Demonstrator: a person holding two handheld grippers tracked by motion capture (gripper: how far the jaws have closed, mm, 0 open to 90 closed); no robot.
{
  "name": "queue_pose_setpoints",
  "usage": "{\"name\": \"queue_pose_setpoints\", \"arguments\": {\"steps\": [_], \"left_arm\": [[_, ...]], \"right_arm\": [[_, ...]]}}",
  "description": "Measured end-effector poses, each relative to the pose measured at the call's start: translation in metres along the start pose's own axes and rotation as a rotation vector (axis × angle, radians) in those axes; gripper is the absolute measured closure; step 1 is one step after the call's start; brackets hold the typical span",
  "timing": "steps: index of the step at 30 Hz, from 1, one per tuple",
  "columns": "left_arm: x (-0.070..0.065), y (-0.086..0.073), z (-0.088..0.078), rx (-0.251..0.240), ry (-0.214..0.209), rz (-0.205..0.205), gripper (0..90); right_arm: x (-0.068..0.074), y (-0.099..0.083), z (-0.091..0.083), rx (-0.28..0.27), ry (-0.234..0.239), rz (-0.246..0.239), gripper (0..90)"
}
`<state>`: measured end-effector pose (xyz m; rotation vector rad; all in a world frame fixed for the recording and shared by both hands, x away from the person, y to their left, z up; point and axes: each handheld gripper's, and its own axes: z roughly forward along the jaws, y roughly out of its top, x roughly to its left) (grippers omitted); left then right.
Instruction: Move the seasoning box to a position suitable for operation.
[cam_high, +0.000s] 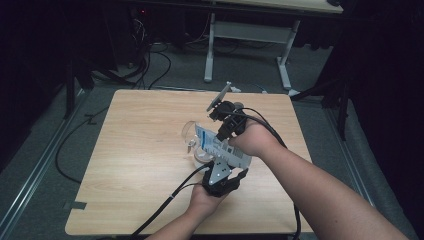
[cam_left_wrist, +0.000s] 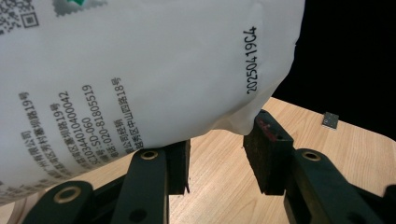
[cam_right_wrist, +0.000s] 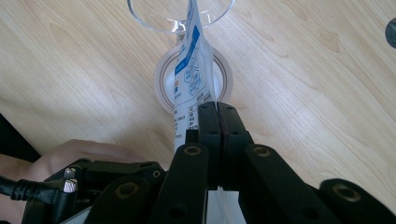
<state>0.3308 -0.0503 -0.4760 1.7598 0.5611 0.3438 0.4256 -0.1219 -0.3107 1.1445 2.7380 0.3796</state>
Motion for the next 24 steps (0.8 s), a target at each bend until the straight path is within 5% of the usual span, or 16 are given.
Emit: {"name": "queue_pose_setpoints", "arguments": {"steps": [24], "left_arm": [[0.0000,0.0017,0.0006,-0.012,-0.002,-0.011,62.6]], "right_arm": [[0.0012,0.0016,0.0000,0.000,-0.006,0.001,90.0]]}}
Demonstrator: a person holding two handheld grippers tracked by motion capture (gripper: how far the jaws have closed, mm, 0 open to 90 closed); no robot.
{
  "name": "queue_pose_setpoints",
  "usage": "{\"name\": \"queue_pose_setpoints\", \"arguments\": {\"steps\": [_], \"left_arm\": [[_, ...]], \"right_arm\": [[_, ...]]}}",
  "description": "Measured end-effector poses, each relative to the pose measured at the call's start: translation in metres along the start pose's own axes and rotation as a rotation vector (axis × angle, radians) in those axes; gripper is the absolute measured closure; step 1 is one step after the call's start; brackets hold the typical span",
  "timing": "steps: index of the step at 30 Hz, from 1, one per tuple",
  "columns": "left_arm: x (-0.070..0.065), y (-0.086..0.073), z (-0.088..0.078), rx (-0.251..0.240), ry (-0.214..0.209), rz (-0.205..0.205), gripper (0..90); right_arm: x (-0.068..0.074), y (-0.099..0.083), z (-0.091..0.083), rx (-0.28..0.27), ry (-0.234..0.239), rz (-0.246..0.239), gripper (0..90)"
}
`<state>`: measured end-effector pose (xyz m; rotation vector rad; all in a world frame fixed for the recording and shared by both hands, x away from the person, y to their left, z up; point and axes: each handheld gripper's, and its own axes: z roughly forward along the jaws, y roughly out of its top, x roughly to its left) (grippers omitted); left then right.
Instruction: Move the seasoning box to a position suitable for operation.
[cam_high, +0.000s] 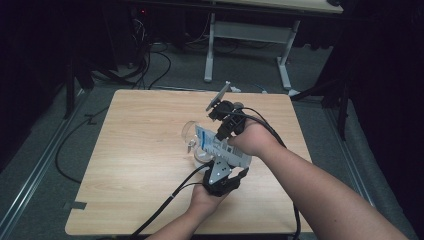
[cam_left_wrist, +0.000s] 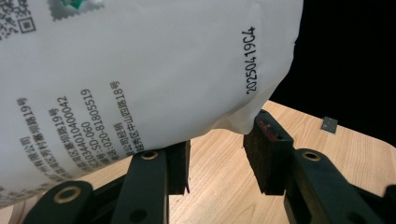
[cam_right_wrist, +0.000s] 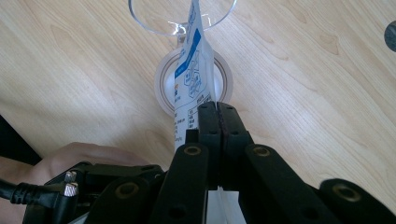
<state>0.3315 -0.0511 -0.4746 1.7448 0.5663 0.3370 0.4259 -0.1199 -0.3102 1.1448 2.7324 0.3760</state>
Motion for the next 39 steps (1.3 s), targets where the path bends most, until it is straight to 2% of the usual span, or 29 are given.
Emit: {"name": "queue_pose_setpoints", "arguments": {"steps": [1,8,10,15,23,33,39], "left_arm": [[0.0000,0.0001,-0.0001,-0.001,0.000,-0.001,62.6],[0.0003,0.0012,-0.0011,-0.008,0.001,-0.003,62.7],[0.0005,0.0014,-0.0013,-0.009,0.002,-0.004,62.6],[0.0010,0.0016,-0.0018,-0.011,0.003,-0.004,62.6],[0.0008,0.0019,-0.0015,-0.016,0.002,-0.008,62.6],[0.0005,0.0021,-0.0011,-0.018,0.001,-0.011,62.6],[0.0008,0.0026,-0.0012,-0.019,0.001,-0.010,62.7]], "right_arm": [[-0.0007,0.0003,0.0002,-0.006,0.001,-0.014,90.0],[0.0013,0.0015,-0.0010,-0.003,0.001,-0.005,90.0],[0.0008,0.0021,-0.0009,-0.008,-0.002,-0.020,90.0],[0.0028,0.0029,-0.0013,-0.006,-0.001,-0.007,90.0],[0.0022,0.0034,-0.0013,-0.009,-0.005,-0.021,90.0],[0.0025,0.0036,-0.0004,-0.003,-0.004,-0.010,90.0],[0.0016,0.0046,0.0002,-0.006,-0.007,-0.025,90.0]]}}
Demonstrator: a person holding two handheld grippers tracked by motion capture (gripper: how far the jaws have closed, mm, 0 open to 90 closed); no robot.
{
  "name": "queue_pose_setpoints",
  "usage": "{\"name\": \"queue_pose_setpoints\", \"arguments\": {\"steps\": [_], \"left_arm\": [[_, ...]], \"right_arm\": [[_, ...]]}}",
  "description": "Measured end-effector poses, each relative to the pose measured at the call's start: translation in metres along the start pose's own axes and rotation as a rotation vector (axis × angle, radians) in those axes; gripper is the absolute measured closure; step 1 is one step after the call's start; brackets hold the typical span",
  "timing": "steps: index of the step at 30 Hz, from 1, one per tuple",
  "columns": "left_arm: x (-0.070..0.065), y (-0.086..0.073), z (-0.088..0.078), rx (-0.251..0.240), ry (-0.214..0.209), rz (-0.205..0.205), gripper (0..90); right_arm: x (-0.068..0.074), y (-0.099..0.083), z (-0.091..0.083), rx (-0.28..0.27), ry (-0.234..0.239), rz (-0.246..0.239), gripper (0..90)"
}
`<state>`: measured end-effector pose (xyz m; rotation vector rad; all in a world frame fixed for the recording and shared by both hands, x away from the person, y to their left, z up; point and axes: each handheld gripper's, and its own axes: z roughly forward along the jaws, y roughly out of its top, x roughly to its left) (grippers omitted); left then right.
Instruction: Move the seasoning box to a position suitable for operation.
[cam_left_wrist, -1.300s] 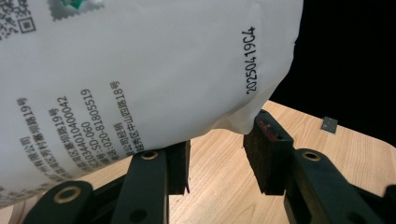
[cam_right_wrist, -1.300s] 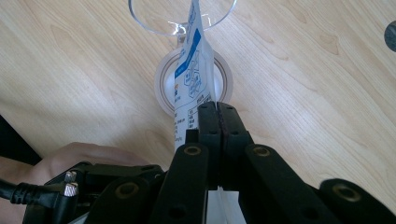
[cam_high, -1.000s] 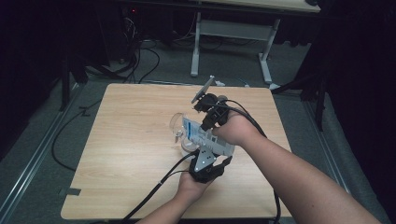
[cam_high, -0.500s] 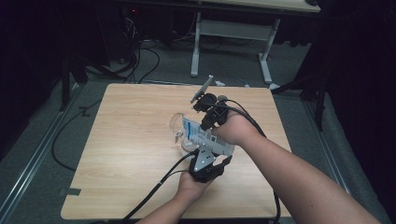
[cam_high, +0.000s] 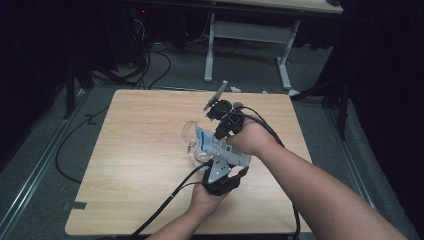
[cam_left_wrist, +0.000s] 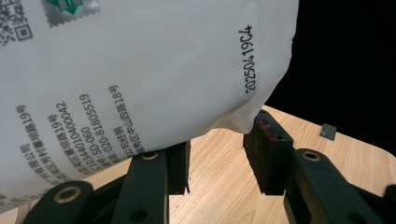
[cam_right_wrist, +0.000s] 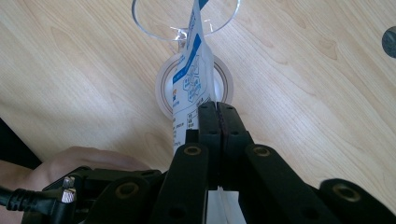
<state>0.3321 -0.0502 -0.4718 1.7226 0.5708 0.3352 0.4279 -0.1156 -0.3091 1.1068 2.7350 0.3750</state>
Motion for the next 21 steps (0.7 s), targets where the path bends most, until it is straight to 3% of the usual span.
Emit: {"name": "queue_pose_setpoints", "arguments": {"steps": [19,21], "left_arm": [[-0.0001,0.0019,-0.0001,-0.005,0.000,0.003,62.7],[-0.0001,0.0019,-0.0001,-0.006,0.000,0.003,62.7]], "right_arm": [[0.0009,0.0006,-0.0013,-0.004,0.001,0.005,90.0],[0.0026,0.0002,-0.0018,0.002,0.000,0.028,90.0]]}}
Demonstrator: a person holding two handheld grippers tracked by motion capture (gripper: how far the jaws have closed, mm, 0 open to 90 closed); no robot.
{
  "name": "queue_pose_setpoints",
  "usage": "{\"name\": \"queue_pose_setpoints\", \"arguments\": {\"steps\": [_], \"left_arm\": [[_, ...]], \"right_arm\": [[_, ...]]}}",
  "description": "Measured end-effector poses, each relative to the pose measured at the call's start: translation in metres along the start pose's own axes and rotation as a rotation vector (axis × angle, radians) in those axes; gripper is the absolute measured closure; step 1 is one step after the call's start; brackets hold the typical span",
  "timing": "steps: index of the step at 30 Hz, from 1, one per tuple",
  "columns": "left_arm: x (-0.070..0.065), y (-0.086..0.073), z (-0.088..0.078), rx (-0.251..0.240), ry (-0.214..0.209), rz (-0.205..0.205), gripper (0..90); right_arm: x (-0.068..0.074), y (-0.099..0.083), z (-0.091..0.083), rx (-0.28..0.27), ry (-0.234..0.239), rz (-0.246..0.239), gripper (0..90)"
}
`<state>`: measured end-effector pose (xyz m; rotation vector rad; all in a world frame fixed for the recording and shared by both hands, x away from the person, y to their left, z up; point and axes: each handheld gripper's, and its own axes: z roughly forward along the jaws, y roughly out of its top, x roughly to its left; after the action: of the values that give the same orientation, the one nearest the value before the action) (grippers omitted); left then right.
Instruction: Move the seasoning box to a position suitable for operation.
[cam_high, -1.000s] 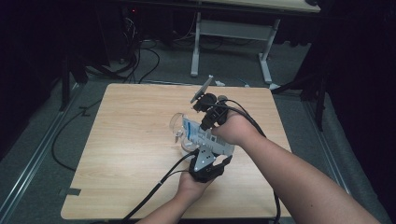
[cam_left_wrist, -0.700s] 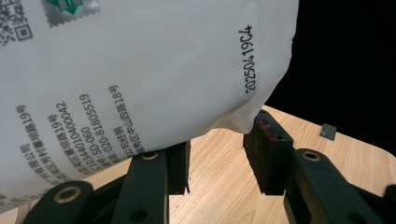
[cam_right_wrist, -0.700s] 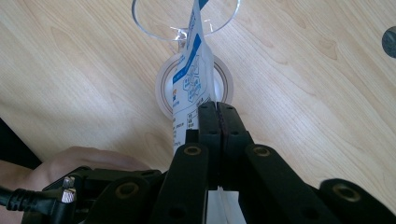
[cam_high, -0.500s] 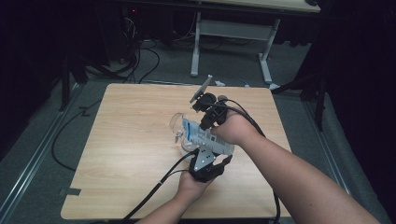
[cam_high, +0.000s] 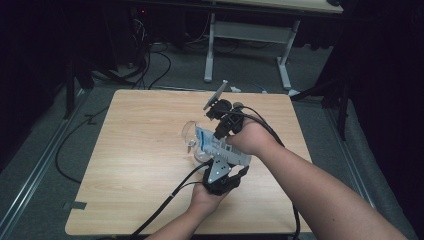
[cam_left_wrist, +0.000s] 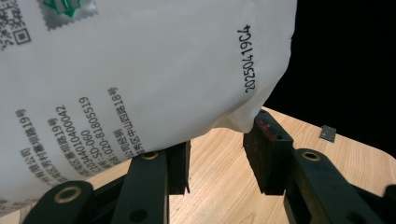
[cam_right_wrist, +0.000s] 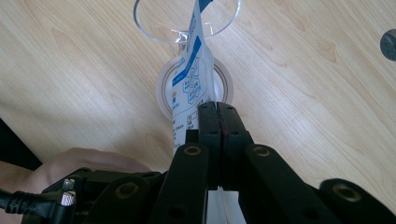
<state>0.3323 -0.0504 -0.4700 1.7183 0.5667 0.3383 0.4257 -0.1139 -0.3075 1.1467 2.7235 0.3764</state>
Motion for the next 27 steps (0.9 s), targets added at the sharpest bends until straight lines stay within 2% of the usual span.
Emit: {"name": "queue_pose_setpoints", "arguments": {"steps": [1,2,5,7,27], "left_arm": [[-0.0001,0.0000,0.0001,0.000,0.000,-0.001,62.7],[-0.0001,-0.0001,0.0001,-0.001,0.000,-0.001,62.7],[0.0000,-0.0001,0.0000,0.000,0.001,-0.001,62.7],[0.0002,-0.0001,-0.0002,0.000,0.001,0.001,62.7],[0.0005,0.0007,-0.0002,-0.013,0.004,-0.008,62.7]], "right_arm": [[-0.0016,0.0003,0.0005,-0.007,0.000,-0.024,90.0],[-0.0010,0.0003,0.0003,-0.004,0.001,-0.014,90.0],[-0.0020,0.0004,0.0007,-0.008,-0.001,-0.031,90.0],[-0.0013,0.0003,0.0005,-0.007,0.000,-0.019,90.0],[-0.0001,0.0022,0.0012,-0.014,-0.002,-0.038,90.0]]}}
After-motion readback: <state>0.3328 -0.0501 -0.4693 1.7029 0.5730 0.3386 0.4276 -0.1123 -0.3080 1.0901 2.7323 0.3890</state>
